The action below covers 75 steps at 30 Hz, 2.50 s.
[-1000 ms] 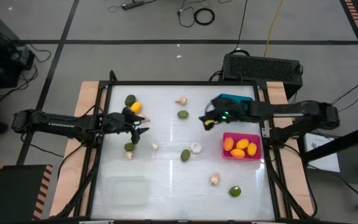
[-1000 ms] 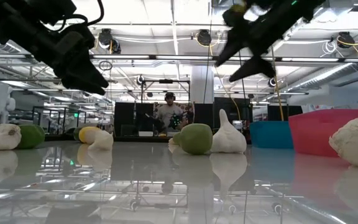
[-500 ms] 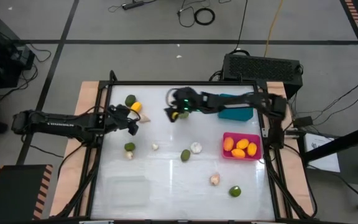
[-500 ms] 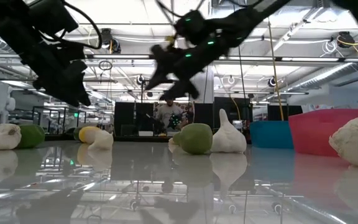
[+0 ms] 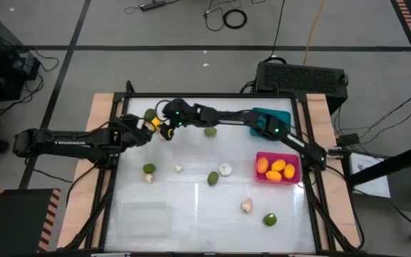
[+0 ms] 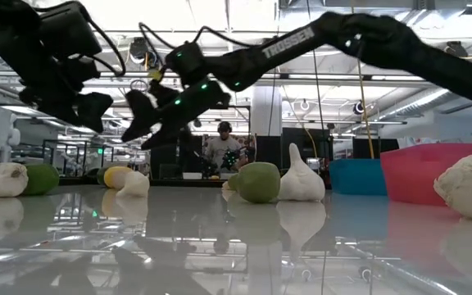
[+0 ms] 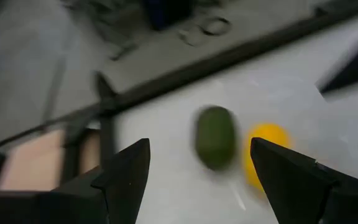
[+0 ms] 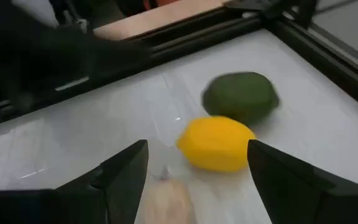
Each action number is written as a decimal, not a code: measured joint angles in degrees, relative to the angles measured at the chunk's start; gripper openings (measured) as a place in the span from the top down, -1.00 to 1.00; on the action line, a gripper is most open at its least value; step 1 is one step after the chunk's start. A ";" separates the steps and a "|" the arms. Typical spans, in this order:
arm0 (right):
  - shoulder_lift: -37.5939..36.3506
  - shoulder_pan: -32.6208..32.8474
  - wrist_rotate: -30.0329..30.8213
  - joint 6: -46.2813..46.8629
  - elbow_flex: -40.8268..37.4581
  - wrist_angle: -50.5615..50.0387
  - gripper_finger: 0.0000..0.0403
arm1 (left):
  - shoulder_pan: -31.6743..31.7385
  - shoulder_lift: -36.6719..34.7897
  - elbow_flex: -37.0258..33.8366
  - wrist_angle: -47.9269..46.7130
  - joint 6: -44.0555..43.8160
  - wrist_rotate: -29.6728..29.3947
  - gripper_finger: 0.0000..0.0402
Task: Sort produce into baskets
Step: Put the yellow lemon into the pink bin
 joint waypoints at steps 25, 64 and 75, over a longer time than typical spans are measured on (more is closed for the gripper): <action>9.53 3.02 11.31 -6.25 7.71 11.00 -0.39 | 0.83 0.02 -0.01 -2.77 -2.11 -4.28 -0.42; 13.78 4.68 19.47 -5.94 7.73 15.28 -0.37 | 0.81 0.00 -0.04 1.87 5.66 -2.67 -0.42; 2.00 3.21 19.66 0.30 7.64 -7.02 -0.38 | 0.81 -0.01 -0.04 1.93 6.91 -3.09 -0.42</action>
